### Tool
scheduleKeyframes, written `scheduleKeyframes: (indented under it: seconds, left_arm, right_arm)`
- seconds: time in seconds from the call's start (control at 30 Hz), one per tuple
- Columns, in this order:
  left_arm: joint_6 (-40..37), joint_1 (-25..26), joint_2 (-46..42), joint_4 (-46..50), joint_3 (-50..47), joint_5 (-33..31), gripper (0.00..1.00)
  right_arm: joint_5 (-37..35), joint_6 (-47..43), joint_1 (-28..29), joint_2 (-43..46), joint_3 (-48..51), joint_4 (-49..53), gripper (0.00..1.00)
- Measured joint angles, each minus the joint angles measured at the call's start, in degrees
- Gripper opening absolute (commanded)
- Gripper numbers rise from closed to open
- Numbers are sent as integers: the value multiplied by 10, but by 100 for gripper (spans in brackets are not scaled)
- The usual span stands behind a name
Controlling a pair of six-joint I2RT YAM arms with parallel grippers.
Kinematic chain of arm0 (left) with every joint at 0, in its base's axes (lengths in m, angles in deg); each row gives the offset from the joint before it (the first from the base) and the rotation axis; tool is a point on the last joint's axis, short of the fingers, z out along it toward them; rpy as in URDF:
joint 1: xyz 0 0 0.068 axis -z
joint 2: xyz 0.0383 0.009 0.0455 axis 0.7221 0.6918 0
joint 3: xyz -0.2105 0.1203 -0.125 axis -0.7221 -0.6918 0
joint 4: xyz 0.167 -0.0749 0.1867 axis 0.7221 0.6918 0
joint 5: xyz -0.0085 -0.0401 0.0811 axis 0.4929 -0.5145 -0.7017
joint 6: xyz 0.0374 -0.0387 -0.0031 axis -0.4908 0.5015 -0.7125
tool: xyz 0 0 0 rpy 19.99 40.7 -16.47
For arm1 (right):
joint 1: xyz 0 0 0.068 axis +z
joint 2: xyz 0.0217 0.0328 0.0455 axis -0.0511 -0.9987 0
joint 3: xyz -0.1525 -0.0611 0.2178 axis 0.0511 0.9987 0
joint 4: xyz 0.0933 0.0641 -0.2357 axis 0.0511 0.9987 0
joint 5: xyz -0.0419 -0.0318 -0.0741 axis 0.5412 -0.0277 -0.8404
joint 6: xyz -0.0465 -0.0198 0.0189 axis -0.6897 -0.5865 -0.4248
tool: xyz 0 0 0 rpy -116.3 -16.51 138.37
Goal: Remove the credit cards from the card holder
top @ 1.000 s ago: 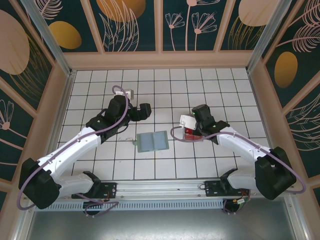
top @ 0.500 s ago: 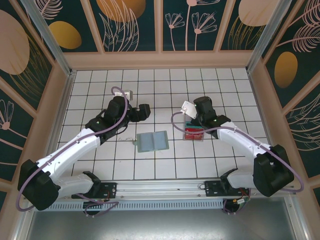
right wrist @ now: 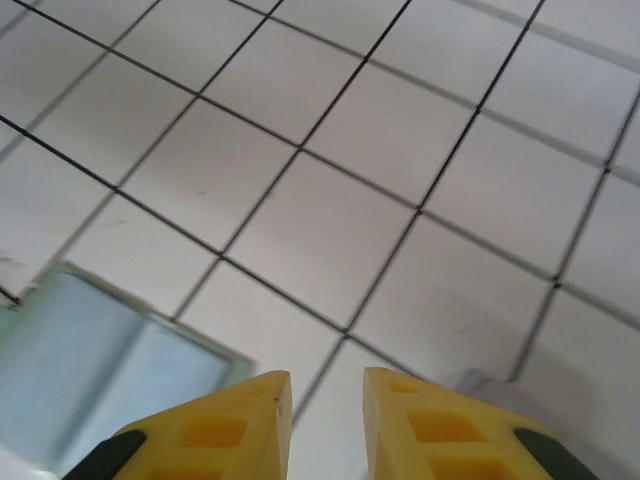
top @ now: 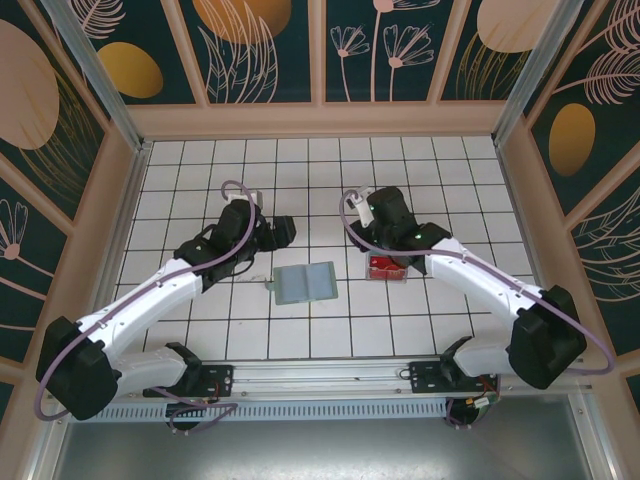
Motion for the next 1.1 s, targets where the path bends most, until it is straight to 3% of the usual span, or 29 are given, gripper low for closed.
scheduleKeyframes:
  seconds: [0.07,0.27,0.37,0.63,1.1]
  left_arm:
    - [17,0,0,4,-14,5,76]
    - [63,0,-12,17,-75,22,68]
    - [83,0,-19,16,-99,40,58]
    - [99,0,-4,-4,-123,99,57]
    - [97,0,60,-48,-123,156,49]
  right_arm:
    - [2,56,12,-12,1,0,21]
    - [9,189,65,-64,32,-10,0]
    - [26,244,76,-79,66,-30,0]
    - [47,322,96,-127,97,-71,0]
    - [45,351,100,-172,97,-86,0]
